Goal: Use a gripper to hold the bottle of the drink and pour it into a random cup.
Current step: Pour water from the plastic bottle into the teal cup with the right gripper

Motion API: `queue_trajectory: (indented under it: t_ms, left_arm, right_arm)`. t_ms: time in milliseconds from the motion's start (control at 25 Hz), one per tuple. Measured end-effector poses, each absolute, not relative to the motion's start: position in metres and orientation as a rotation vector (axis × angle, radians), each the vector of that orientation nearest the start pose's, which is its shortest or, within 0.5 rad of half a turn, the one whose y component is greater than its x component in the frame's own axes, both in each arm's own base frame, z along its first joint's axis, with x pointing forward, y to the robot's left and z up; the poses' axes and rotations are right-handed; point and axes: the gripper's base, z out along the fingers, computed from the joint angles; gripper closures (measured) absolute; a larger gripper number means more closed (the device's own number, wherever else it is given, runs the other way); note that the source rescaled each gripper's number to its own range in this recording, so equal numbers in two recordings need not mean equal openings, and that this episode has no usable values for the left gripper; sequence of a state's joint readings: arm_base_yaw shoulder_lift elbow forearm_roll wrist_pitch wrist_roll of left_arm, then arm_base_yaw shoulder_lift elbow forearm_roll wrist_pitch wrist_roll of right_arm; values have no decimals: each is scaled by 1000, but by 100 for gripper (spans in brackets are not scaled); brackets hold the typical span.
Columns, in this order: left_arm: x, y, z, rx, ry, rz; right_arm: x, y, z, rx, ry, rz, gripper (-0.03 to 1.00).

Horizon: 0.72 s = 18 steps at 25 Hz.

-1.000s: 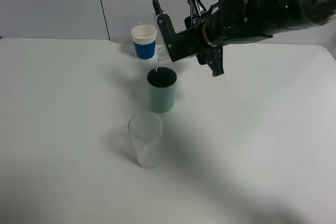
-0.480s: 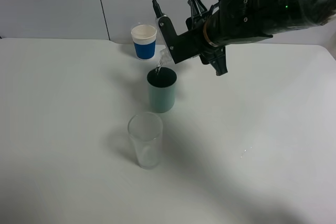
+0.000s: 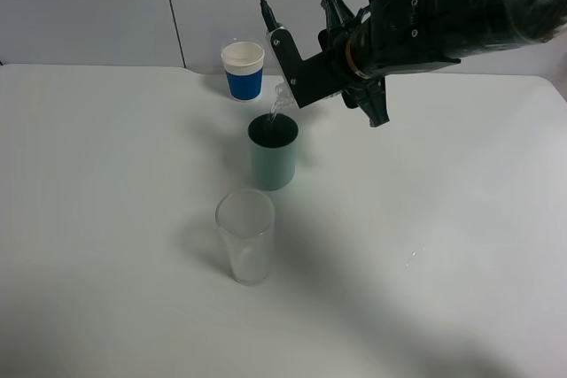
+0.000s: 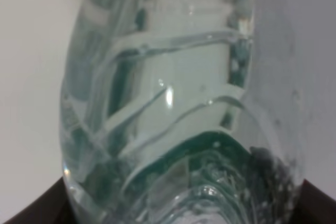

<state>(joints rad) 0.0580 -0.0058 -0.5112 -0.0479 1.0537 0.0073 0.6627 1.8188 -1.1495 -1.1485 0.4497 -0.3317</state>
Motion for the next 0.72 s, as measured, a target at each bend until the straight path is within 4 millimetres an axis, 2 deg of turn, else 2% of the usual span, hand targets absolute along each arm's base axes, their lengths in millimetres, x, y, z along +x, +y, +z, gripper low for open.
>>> queue_trajectory:
  t_ms: [720]
  left_arm:
    - [-7,-4,281,-49,2019,-16]
  right_arm:
    - [328,208,209,-2001,1404,-871,97]
